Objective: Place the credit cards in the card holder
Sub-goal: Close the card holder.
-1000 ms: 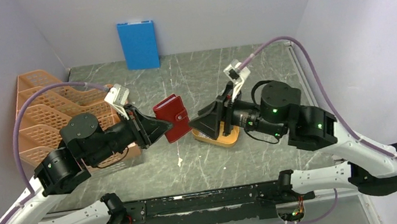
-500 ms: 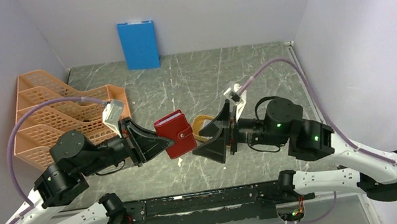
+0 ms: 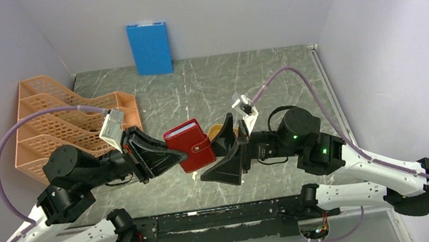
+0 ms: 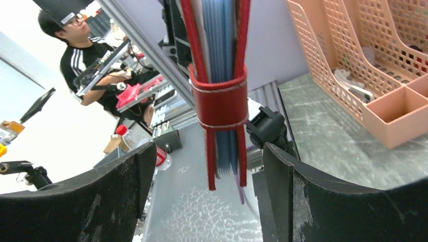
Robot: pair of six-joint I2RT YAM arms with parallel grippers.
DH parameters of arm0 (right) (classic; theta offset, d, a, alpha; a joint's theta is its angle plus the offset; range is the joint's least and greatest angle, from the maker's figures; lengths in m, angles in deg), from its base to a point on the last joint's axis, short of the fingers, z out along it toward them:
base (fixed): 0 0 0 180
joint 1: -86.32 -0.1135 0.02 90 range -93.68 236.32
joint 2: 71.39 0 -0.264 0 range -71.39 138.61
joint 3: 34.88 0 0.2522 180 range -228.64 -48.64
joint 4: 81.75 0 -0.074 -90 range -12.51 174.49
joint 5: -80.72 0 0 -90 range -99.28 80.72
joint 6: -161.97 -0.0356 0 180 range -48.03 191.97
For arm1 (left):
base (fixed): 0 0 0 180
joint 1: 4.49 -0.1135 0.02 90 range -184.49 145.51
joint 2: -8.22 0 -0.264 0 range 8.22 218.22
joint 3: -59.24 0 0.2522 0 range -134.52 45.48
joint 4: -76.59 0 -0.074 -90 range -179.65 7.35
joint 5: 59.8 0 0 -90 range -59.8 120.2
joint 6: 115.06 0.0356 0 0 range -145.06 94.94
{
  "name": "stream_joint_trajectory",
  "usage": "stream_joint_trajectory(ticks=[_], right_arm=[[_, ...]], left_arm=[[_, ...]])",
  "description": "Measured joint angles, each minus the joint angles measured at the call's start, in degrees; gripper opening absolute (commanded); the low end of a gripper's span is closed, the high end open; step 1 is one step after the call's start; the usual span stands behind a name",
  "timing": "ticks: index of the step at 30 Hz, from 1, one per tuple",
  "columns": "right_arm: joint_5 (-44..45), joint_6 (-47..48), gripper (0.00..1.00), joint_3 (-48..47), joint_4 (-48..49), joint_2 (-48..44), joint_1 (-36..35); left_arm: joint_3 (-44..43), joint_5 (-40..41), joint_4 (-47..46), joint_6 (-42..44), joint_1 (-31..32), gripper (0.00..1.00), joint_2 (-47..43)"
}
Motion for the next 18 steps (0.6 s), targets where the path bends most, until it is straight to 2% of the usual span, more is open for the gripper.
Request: stream_joint_trajectory(ticks=[7, 15, 18], right_arm=[[0.1, -0.7, 0.76, 0.0, 3.4, 0.2, 0.0], [3.2, -1.0, 0.47, 0.7, 5.0, -1.6, 0.0], [2.8, -1.1, 0.32, 0.7, 5.3, -0.5, 0.0]], left_arm=[[0.1, -1.2, -0.8, 0.7, 0.0, 0.05, 0.3], [0.6, -2.0, -2.4, 0.7, 0.0, 0.05, 0.3], [0.9, -2.1, -2.8, 0.7, 0.0, 0.05, 0.4]])
